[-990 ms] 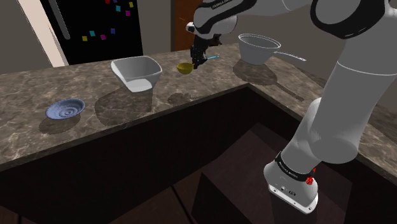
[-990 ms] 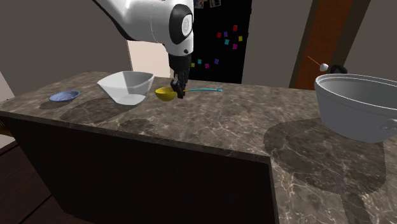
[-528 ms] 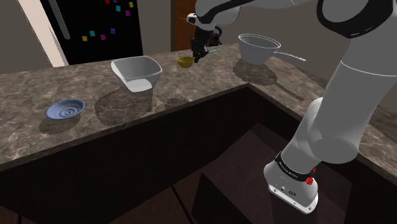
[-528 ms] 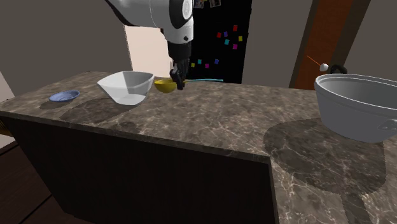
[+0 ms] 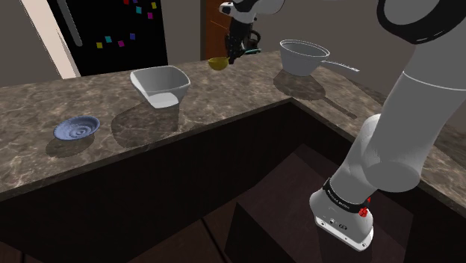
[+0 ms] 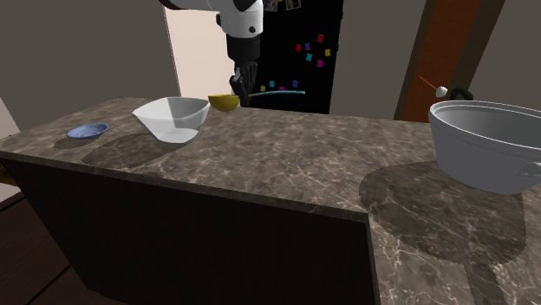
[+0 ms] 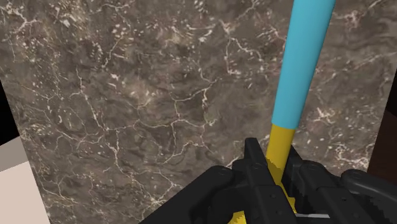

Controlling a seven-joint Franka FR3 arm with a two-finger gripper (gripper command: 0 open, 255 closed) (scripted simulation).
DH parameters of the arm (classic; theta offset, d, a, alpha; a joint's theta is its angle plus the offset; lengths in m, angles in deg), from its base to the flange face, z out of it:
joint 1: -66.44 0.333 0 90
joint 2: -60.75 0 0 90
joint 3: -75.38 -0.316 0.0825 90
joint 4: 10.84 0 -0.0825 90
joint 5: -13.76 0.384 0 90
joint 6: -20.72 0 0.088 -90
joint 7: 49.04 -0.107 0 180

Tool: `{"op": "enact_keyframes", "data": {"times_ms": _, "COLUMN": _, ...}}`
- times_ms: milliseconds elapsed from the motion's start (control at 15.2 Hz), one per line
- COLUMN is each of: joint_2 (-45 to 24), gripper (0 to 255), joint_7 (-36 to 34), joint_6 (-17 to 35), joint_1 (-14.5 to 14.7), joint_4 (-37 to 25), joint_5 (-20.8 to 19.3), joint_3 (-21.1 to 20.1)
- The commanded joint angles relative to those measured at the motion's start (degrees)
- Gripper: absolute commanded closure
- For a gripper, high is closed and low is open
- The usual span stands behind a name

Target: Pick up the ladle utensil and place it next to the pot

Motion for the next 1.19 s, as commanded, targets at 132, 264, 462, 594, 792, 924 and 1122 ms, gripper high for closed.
{"op": "enact_keyframes", "data": {"times_ms": 132, "joint_2": 0.51, "gripper": 255, "joint_7": -0.31, "joint_6": -2.95, "joint_1": -0.04, "joint_4": -2.48, "joint_5": -0.38, "joint_3": 0.09}}
{"op": "enact_keyframes", "data": {"times_ms": 264, "joint_2": 0.63, "gripper": 255, "joint_7": -0.46, "joint_6": -4.45, "joint_1": -0.05, "joint_4": -3.87, "joint_5": -0.51, "joint_3": 0.12}}
{"op": "enact_keyframes", "data": {"times_ms": 462, "joint_2": 0.72, "gripper": 255, "joint_7": -0.67, "joint_6": -6.73, "joint_1": -0.09, "joint_4": -6.07, "joint_5": -0.64, "joint_3": 0.16}}
{"op": "enact_keyframes", "data": {"times_ms": 594, "joint_2": 0.71, "gripper": 255, "joint_7": -0.78, "joint_6": -8.26, "joint_1": -0.13, "joint_4": -7.63, "joint_5": -0.69, "joint_3": 0.19}}
{"op": "enact_keyframes", "data": {"times_ms": 792, "joint_2": 3.92, "gripper": 255, "joint_7": 0.49, "joint_6": -7.99, "joint_1": -0.74, "joint_4": -4.31, "joint_5": -1.75, "joint_3": 0.93}}
{"op": "enact_keyframes", "data": {"times_ms": 924, "joint_2": 6.99, "gripper": 255, "joint_7": 1.82, "joint_6": -7.50, "joint_1": -1.46, "joint_4": -0.95, "joint_5": -2.82, "joint_3": 1.68}}
{"op": "enact_keyframes", "data": {"times_ms": 1122, "joint_2": 11.29, "gripper": 255, "joint_7": 3.91, "joint_6": -7.09, "joint_1": -2.72, "joint_4": 3.48, "joint_5": -4.43, "joint_3": 2.89}}
